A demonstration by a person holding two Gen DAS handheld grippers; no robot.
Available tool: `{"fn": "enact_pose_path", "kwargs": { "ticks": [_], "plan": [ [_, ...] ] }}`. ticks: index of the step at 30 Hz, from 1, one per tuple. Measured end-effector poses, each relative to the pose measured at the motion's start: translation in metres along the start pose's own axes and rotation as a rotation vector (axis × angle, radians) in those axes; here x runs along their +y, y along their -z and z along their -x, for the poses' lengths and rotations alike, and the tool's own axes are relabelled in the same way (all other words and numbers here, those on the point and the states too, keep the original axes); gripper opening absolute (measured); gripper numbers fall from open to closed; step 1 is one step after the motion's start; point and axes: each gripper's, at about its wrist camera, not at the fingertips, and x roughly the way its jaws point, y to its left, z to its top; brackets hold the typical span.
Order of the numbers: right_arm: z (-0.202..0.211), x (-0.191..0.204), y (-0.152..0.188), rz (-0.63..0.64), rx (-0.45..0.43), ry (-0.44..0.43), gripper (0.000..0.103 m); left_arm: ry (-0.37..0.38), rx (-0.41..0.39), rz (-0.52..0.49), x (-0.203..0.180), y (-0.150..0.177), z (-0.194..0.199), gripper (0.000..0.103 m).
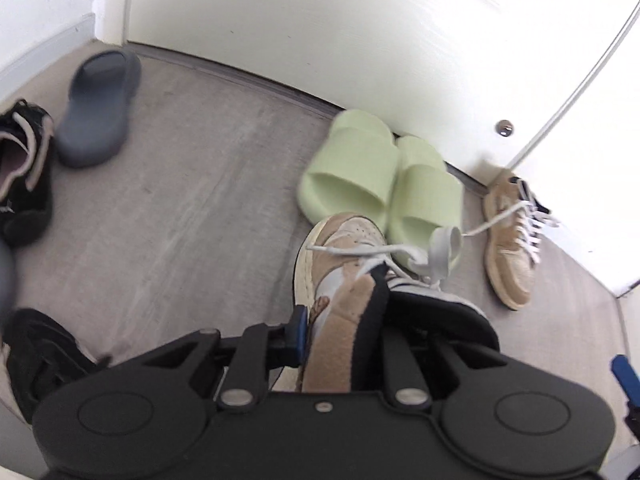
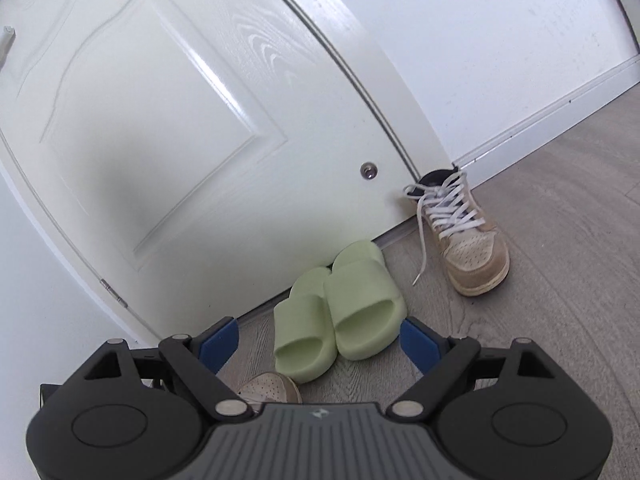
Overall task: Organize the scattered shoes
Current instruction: 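Lift and carry the Jordan sneaker toward the door with the left tool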
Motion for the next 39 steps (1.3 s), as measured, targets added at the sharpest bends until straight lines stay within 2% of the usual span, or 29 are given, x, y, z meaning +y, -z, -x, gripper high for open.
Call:
{"fn": "enact_pose_path", "kwargs": {
  "ticks": [4,10,15,19,22,23,27,30,33,36,39],
  "plan": [
    [0.01,-0.023,-0.013,-0.111,-0.047,0.011,0.089,0.058,0.031,-0.016,-0.034,0.017,-0.011,0.017],
    [0.019,-0.038,-0.02,-0.173,-0.09,0.029,0.089,0.097,0.107,-0.078,-0.068,0.047,-0.05,0.016],
    [0.022,-0.048,-0.023,-0.205,-0.108,0.03,0.089,0.055,0.103,-0.116,-0.065,0.052,-0.07,0.015],
    [0.02,-0.053,-0.023,-0.234,-0.097,0.032,0.089,0.052,0.138,-0.06,-0.041,0.05,-0.084,0.021],
    [0.015,-0.053,-0.021,-0.23,-0.073,0.046,0.089,0.047,0.135,-0.097,-0.042,0.05,-0.084,0.021],
    [0.012,-0.053,-0.02,-0.227,-0.064,0.056,0.089,0.038,0.132,-0.118,-0.044,0.05,-0.084,0.025],
    [0.005,-0.055,-0.015,-0.222,-0.025,0.097,0.089,0.012,0.184,-0.09,-0.031,0.05,-0.088,0.061],
    [0.007,-0.055,-0.015,-0.226,-0.016,0.103,0.089,0.029,0.229,-0.069,-0.021,0.048,-0.09,0.061],
    [0.002,-0.05,-0.014,-0.195,0.016,0.114,0.089,0.005,0.265,-0.109,-0.025,0.044,-0.089,0.061],
    [-0.011,-0.038,-0.015,-0.093,0.093,0.149,0.089,-0.015,0.264,-0.174,-0.03,0.045,-0.084,0.061],
    [-0.02,-0.018,-0.016,0.048,0.138,0.145,0.089,0.004,0.301,-0.184,-0.028,0.045,-0.085,0.061]
  ]
}}
